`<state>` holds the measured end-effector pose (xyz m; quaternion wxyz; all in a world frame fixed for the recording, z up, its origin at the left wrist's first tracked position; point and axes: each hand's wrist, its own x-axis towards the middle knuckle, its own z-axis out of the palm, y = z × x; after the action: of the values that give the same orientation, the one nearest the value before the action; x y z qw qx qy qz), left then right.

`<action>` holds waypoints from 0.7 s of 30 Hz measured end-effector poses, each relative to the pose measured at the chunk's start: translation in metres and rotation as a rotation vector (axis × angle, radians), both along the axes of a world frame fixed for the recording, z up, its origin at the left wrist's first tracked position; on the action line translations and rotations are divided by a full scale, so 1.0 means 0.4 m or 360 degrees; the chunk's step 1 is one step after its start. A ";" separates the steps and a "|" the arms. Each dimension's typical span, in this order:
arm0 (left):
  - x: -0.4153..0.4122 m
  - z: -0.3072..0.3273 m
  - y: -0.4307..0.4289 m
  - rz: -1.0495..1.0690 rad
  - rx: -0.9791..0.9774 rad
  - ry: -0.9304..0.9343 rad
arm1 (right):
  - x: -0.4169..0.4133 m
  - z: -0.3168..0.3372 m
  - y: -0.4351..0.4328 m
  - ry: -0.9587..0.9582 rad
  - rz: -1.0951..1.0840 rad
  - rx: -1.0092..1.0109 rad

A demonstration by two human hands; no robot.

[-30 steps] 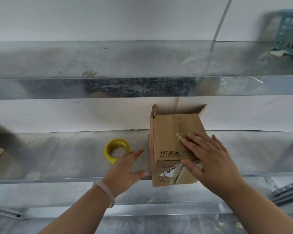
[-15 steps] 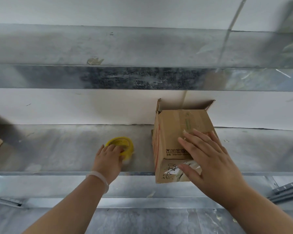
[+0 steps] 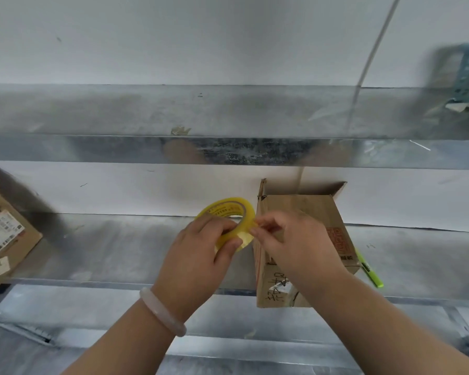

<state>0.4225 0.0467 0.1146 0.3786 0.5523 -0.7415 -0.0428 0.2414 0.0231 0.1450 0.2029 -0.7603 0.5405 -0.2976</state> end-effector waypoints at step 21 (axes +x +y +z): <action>-0.042 0.123 0.000 0.0248 0.0214 -0.0178 | -0.084 0.077 0.005 -0.1108 0.0152 0.0812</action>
<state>0.4055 0.0468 0.1639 0.3009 0.6339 -0.7118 -0.0321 0.2078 0.0251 0.1756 0.5680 -0.5643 0.4603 -0.3835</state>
